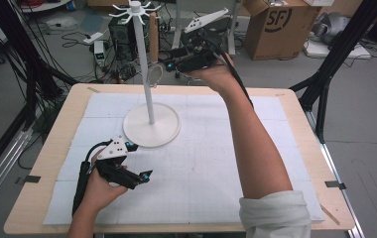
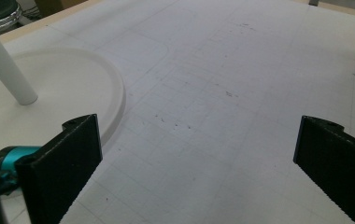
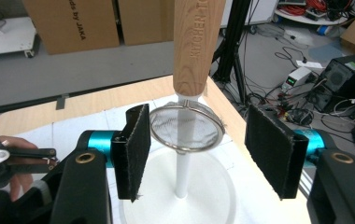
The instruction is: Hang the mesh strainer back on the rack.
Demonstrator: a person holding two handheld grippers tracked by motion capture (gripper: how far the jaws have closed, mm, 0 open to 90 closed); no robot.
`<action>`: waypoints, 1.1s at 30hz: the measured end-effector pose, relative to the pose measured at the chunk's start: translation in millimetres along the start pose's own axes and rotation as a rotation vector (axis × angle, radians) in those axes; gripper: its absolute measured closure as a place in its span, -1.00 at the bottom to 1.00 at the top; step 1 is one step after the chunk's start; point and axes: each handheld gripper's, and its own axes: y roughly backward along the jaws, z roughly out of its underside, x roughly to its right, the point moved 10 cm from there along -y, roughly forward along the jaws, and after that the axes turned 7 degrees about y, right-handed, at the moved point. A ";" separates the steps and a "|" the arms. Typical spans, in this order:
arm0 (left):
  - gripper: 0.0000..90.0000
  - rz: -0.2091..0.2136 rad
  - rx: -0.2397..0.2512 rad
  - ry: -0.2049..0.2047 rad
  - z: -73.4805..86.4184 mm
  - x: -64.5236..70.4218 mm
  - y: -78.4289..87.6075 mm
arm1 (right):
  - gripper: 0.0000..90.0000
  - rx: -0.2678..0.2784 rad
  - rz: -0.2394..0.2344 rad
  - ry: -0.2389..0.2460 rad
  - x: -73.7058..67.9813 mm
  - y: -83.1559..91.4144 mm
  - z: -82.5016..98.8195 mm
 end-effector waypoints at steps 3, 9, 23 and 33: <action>-0.96 0.000 0.000 0.001 0.0 0.2 -0.2 | -0.15 0.004 -0.015 0.004 -2.9 6.0 6.7; -0.96 0.002 -0.008 -0.003 1.3 1.0 -2.2 | -0.35 0.008 -0.017 0.013 -8.6 16.3 18.7; -0.96 0.004 -0.010 0.003 2.3 0.5 -2.4 | -0.78 0.045 -0.031 -0.037 -18.3 42.1 46.7; -0.96 0.006 -0.012 -0.003 2.0 1.4 -2.3 | -0.99 0.092 -0.015 -0.072 -26.1 55.4 64.3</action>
